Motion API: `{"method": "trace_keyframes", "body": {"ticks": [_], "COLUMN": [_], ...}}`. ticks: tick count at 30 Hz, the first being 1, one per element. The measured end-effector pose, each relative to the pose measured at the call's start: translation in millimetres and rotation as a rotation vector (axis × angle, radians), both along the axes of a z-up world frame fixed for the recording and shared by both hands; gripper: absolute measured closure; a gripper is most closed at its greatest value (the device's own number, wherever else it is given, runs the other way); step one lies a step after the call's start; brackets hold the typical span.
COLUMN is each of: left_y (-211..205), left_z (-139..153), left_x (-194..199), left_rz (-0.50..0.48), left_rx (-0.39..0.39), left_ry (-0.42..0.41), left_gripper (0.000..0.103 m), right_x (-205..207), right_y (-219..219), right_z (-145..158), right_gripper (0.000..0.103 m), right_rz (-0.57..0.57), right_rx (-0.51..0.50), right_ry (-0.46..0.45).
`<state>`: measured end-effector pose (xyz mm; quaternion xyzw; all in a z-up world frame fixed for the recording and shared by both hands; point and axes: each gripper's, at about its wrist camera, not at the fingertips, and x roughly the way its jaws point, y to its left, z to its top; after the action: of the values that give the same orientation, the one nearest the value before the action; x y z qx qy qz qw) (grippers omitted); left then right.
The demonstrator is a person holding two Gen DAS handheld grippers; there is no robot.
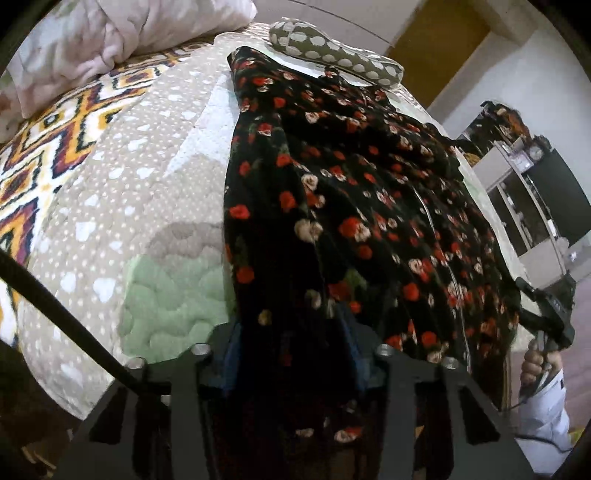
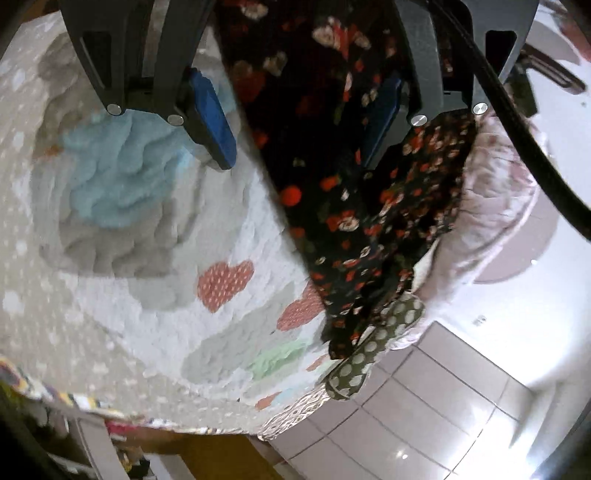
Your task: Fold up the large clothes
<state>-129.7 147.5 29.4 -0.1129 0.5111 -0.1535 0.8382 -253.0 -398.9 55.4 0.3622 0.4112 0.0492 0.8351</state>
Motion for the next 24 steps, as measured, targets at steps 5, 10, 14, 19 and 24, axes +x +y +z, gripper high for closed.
{"method": "trace_keyframes", "body": {"ticks": [5, 10, 14, 19, 24], "left_y": [3, 15, 25, 35, 45], "left_z": [1, -6, -9, -14, -18], "left_x": [-15, -26, -33, -42, -47], "left_rz": [0.029, 0.068, 0.079, 0.088, 0.093], "left_rx": [-0.027, -0.123, -0.207, -0.259, -0.330], "left_ry": [-0.005, -0.004, 0.003, 0.010, 0.020], "left_gripper": [0.078, 0.078, 0.076, 0.072, 0.065], "right_x": [-16, -32, -41, -41, -40], "right_y": [4, 6, 8, 14, 13], "right_z": [-6, -20, -31, -36, -37], "right_gripper": [0.029, 0.029, 0.029, 0.029, 0.029], "right_rz": [0.064, 0.129, 0.139, 0.143, 0.141], "right_rx": [0.118, 0.259, 0.317, 0.327, 0.338], "right_ry": [-0.020, -0.021, -0.004, 0.012, 0.013]}}
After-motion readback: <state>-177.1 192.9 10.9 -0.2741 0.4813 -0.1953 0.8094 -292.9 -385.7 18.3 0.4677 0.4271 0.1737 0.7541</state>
